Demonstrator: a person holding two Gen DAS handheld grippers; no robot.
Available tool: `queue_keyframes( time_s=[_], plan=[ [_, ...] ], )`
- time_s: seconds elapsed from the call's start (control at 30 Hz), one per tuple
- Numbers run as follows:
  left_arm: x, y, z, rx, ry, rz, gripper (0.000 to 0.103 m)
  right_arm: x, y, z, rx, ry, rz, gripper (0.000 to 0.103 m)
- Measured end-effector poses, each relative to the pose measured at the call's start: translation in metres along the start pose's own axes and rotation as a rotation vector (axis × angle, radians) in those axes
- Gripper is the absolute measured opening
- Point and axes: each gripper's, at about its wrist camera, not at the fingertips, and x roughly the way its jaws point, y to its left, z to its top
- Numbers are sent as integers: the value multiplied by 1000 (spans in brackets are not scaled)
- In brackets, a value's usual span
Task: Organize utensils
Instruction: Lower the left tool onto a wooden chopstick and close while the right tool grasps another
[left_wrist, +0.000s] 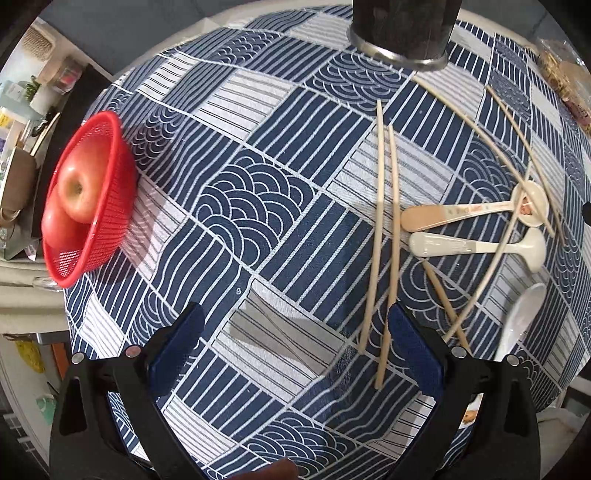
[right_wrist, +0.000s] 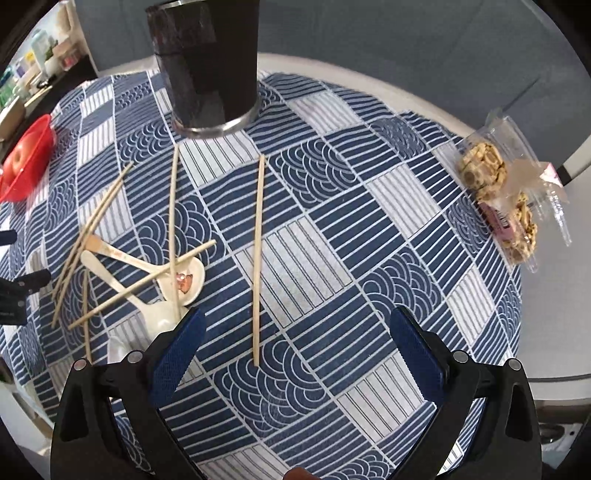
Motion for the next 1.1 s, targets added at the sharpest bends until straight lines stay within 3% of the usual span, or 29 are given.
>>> queue_keyframes(
  time_s=[0.17, 0.3, 0.43, 0.53, 0.73, 1.0, 1.1],
  plan=[
    [15, 5, 7, 7, 30, -7, 97, 16, -1, 3, -2, 37, 7, 95],
    [31, 12, 12, -14, 71, -54, 99, 27, -5, 5, -2, 62, 28, 95],
    [40, 25, 16, -61, 92, -148, 99, 46, -14, 8, 41, 98, 115, 95],
    [42, 30, 17, -53, 77, -147, 99, 62, -18, 6, 59, 139, 108, 95],
    [45, 37, 18, -56, 65, -151, 99, 66, -19, 2, 65, 121, 120, 96],
    [26, 19, -12, -73, -12, -140, 99, 66, -21, 4, 64, 131, 121, 97],
    [19, 11, -14, -23, -23, -148, 89, 65, -20, 2, 76, 136, 116, 95]
  ],
)
